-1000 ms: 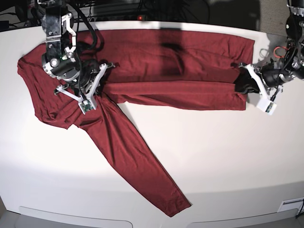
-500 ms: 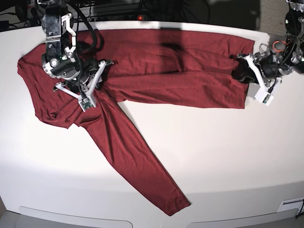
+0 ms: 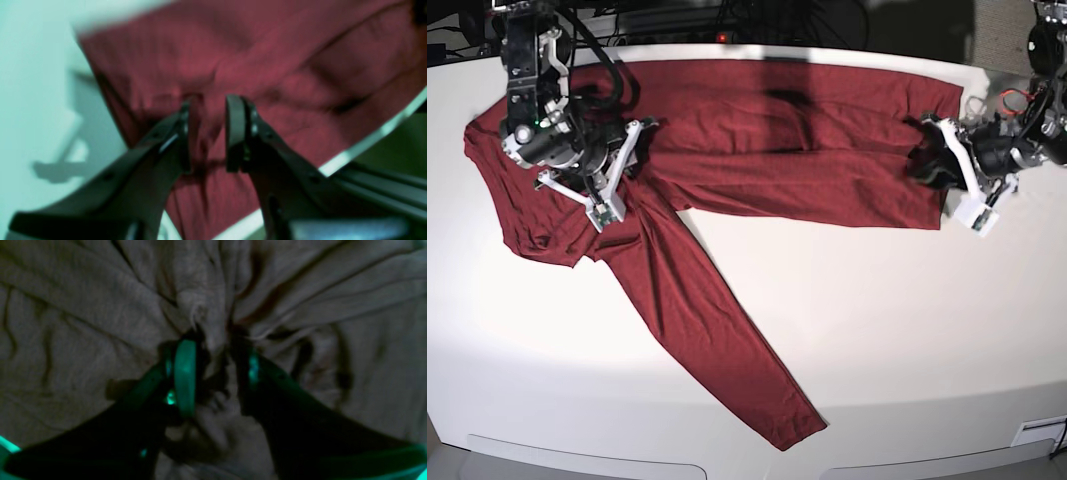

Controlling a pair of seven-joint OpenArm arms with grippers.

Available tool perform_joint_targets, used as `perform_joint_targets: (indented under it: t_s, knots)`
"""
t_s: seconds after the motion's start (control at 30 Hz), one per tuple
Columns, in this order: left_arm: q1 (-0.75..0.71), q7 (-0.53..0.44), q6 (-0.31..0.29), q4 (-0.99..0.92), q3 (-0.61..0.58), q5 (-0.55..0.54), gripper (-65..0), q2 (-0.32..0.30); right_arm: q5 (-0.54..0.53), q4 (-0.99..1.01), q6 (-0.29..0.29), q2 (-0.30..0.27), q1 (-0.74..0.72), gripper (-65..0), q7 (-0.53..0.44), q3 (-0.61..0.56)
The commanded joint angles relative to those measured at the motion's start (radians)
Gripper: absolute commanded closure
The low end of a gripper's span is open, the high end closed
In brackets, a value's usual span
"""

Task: Fold the T-shirt properly
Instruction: 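Carry the held hem corners with both grippers onto the collar edge, then lower both grippers onto the folded shirt and release the hem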

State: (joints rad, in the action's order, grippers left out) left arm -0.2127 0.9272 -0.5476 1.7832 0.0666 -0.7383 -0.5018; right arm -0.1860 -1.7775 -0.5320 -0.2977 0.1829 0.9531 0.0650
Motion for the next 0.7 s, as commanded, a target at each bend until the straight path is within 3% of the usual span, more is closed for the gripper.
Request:
perform_joint_targets:
  t_s: [0.0, 0.1, 0.17, 0.33, 0.43, 0.5, 0.57, 0.67]
  knots:
    - [0.011, -0.043, -0.002, 0.04, 0.011, 0.01, -14.2, -0.016, -0.005, -0.035, -0.002, -0.011, -0.011, -27.0, -0.01, 0.005]
    - [0.011, -0.142, -0.001, 0.064, 0.011, 0.069, -14.2, -0.003, -0.005, -0.053, -0.002, -0.013, -0.017, -40.5, -0.01, 0.005]
    - [0.011, -0.142, 0.003, 0.063, 0.011, 0.087, -14.3, 0.013, -0.005, -0.053, -0.002, -0.013, -0.017, -46.8, -0.011, 0.005]
    - [0.011, -0.166, 0.002, 0.062, 0.011, 0.121, -14.3, 0.053, -0.006, -0.053, -0.002, -0.013, -0.018, -47.1, -0.038, 0.005]
    - [0.011, -0.258, 0.014, 0.062, 0.011, 0.296, -14.3, 0.086, -0.008, -0.053, -0.002, -0.012, -0.02, -47.1, -0.105, 0.005]
    - [0.012, -0.293, 0.092, 0.062, 0.011, 0.411, -14.3, 0.114, -0.042, -0.053, -0.002, -0.012, -0.02, -47.1, -0.119, 0.005]
    - [0.013, -0.269, 0.159, 0.062, 0.011, 0.488, -14.3, 0.135, -0.089, -0.053, -0.002, -0.01, -0.021, -47.1, -0.118, 0.005]
    - [0.01, -0.161, 0.182, 0.062, 0.011, 0.473, -15.5, 0.141, -0.118, -0.053, -0.002, -0.01, -0.022, -47.1, -0.116, 0.005]
